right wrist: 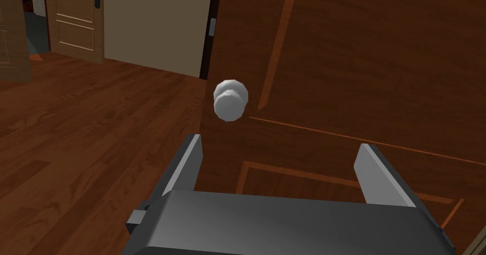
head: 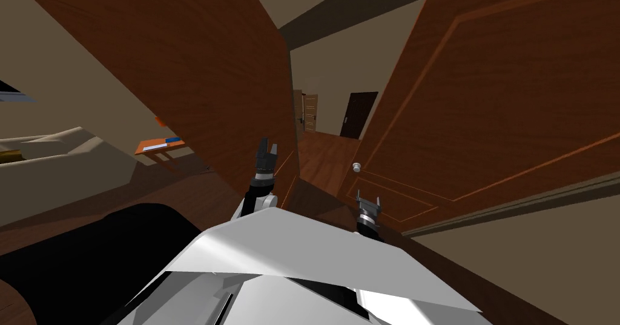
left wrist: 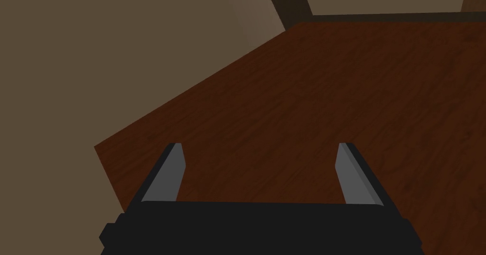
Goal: Pull the door open
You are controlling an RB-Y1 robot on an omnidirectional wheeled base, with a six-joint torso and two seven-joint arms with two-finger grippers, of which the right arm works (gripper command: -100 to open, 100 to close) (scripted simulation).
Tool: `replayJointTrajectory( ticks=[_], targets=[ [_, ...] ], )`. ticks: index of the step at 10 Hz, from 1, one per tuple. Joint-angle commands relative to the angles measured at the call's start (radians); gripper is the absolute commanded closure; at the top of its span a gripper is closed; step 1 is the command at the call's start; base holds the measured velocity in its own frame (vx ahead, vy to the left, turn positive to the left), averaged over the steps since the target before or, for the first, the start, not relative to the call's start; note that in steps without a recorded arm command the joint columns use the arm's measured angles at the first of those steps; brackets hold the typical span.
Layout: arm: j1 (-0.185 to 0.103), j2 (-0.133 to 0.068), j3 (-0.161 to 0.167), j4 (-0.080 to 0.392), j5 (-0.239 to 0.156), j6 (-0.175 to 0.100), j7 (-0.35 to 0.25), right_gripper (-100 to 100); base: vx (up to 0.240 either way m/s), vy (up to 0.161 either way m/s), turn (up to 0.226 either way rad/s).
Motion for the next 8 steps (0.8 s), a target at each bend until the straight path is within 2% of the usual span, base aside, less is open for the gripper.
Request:
replayJointTrajectory(
  ticks=[1, 8],
  targets=[
    [-0.010, -0.004, 0.014, 0.037, -0.027, -0.016, -0.028, -100, 0.084, -0.022, 0.096],
    [-0.047, -0.027, 0.063, 0.164, -0.138, -0.062, -0.126, -100, 0.092, -0.033, 0.101]
  ],
)
